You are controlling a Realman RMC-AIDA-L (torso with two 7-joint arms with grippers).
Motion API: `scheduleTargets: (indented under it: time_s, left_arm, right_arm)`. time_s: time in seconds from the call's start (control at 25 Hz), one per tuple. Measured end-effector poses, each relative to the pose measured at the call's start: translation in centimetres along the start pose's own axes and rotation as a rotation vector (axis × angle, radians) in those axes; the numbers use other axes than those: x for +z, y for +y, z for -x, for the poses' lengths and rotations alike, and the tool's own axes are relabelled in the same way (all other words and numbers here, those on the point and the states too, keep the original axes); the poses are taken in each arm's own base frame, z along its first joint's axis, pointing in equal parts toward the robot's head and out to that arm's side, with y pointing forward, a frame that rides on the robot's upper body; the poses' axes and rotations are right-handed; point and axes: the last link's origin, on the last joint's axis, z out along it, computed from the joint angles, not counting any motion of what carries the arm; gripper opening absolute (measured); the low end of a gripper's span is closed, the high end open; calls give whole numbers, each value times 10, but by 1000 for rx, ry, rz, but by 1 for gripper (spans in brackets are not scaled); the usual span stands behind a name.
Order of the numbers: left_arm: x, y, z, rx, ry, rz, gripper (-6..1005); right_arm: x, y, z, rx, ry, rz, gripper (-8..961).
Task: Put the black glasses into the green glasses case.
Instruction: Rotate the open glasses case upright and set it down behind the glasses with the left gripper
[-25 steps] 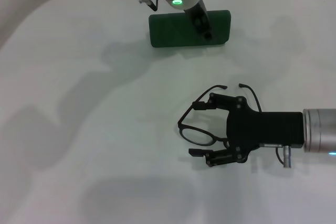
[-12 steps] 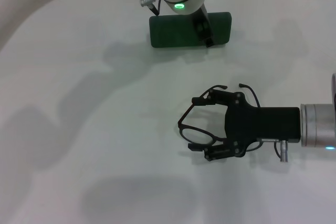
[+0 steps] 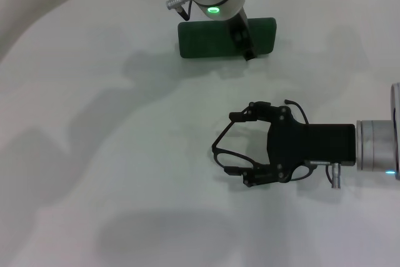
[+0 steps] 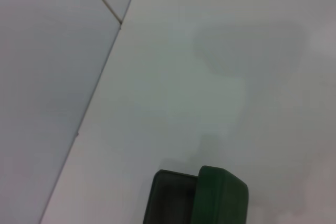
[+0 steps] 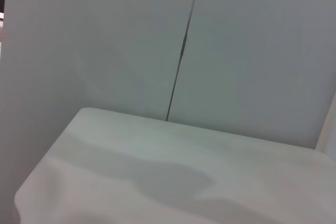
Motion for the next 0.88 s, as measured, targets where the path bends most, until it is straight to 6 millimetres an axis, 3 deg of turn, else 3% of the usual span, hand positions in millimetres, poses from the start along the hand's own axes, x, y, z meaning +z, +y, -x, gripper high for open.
scheduleTargets:
  time_s: [0.56,0.88]
  left_arm:
    - [-9,18,1,47,-37,55,709]
    - [-32,32,-7,82,-15,117,709]
  right_arm:
    - [0,-1,-2,2,15,-9,870]
    - [0,-2,-5,5,28,-15,870]
